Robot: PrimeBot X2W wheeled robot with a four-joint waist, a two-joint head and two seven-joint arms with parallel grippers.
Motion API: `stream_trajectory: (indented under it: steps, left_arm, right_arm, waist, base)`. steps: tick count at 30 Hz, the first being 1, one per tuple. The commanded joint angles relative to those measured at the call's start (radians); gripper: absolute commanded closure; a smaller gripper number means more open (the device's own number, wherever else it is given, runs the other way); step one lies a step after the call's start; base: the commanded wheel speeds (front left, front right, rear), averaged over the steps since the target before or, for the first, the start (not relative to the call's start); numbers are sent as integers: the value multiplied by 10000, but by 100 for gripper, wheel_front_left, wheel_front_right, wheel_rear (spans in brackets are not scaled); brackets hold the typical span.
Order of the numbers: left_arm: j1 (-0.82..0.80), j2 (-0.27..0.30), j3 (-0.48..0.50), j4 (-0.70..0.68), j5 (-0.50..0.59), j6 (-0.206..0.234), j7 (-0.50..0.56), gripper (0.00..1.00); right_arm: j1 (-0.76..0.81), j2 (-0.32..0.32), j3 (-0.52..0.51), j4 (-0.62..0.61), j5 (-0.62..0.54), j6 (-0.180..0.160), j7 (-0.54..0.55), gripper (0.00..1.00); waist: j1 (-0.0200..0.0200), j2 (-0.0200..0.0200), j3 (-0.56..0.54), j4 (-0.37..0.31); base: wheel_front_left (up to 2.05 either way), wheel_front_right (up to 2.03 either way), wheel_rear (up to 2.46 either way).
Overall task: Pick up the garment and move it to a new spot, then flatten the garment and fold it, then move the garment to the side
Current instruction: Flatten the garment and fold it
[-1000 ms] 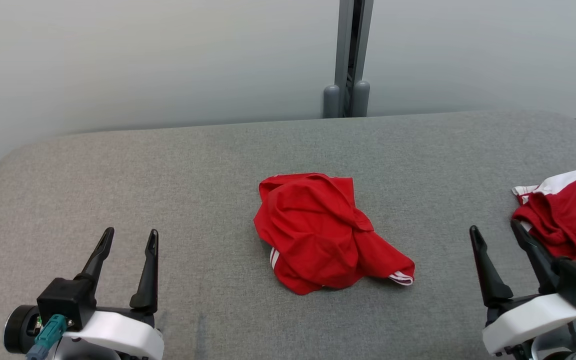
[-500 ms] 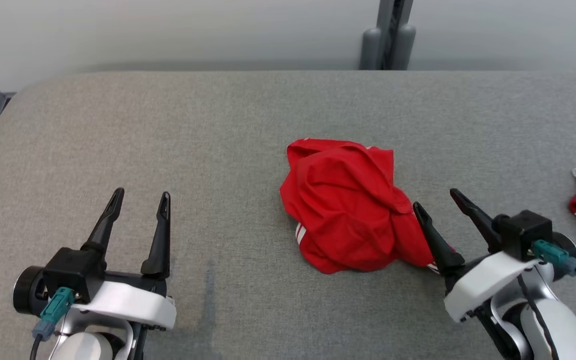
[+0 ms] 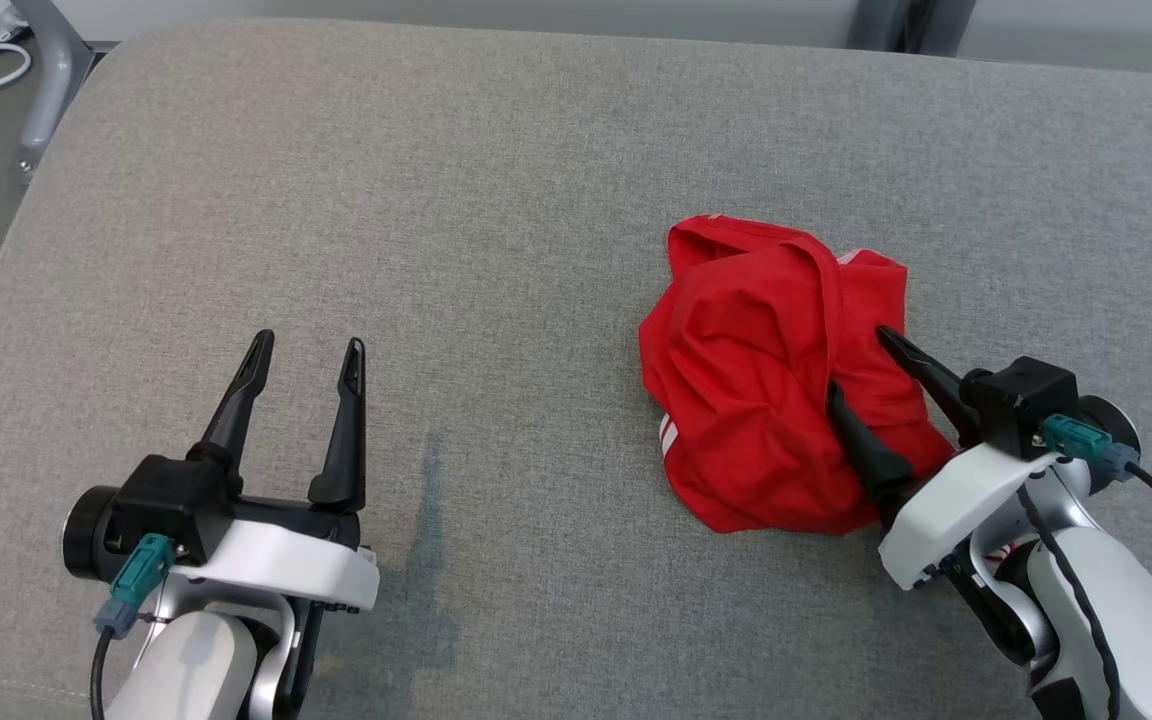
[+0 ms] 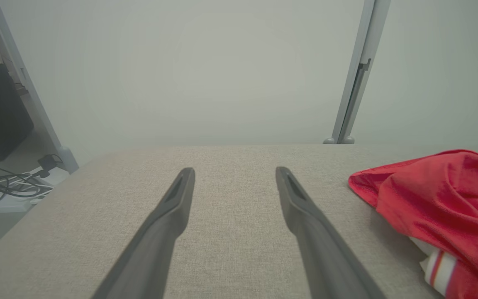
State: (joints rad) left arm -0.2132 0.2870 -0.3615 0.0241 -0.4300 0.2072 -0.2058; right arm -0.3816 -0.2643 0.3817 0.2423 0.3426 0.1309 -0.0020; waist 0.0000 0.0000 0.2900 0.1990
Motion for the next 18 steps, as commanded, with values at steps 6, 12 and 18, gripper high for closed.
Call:
stream_trajectory:
  steps: [6, 12, 18]
  left_arm:
    - [-458, -98, -40, 403, 1, -201, -218, 0]
    - [-554, -151, -36, 680, -23, -268, -322, 0]
    - [-405, -62, 63, 820, -98, -292, -401, 0]
  right_arm:
    - [-279, -232, 294, 104, 462, -4, 186, 100]
    - [-583, -398, 101, -299, 483, -4, -8, 100]
    - [-1109, -427, -495, -1374, 216, -4, 76, 100]
  waist:
    - [0, 0, 38, -57]
    - [0, 0, -127, -217]
    - [0, 0, -399, -716]
  base:
    - [0, 0, 0]
    - [0, 0, 0]
    - [0, 0, 0]
